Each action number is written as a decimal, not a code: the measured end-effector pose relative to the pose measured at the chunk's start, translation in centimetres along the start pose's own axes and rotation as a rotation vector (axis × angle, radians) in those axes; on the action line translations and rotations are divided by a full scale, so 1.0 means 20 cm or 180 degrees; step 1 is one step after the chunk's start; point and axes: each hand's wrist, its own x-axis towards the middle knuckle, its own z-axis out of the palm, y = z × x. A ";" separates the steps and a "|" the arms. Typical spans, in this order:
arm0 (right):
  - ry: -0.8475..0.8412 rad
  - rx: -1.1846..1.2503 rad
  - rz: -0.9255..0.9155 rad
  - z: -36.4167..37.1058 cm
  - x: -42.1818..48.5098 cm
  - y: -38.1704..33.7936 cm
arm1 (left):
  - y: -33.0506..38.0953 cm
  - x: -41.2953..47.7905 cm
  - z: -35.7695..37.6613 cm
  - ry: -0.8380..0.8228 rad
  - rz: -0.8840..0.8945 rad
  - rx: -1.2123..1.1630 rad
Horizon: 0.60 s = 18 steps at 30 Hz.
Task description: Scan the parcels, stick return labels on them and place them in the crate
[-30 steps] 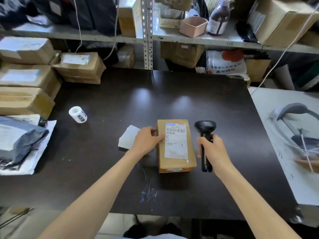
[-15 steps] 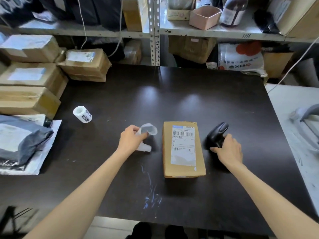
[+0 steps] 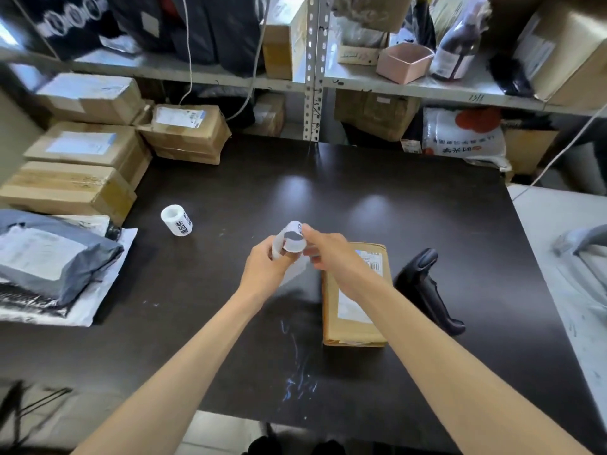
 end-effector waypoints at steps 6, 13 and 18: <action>0.0121 0.0923 -0.0484 0.01 -0.01 0.01 | -0.02 -0.01 -0.09 -0.0014 0.0395 0.0802; -0.0036 0.0635 -0.0886 -0.08 -0.01 -0.02 | 0.02 -0.01 -0.21 -0.1198 0.0523 0.0393; 0.0351 -0.0793 -0.1036 -0.16 0.02 -0.01 | 0.13 0.02 -0.30 -0.2590 0.0140 -0.0660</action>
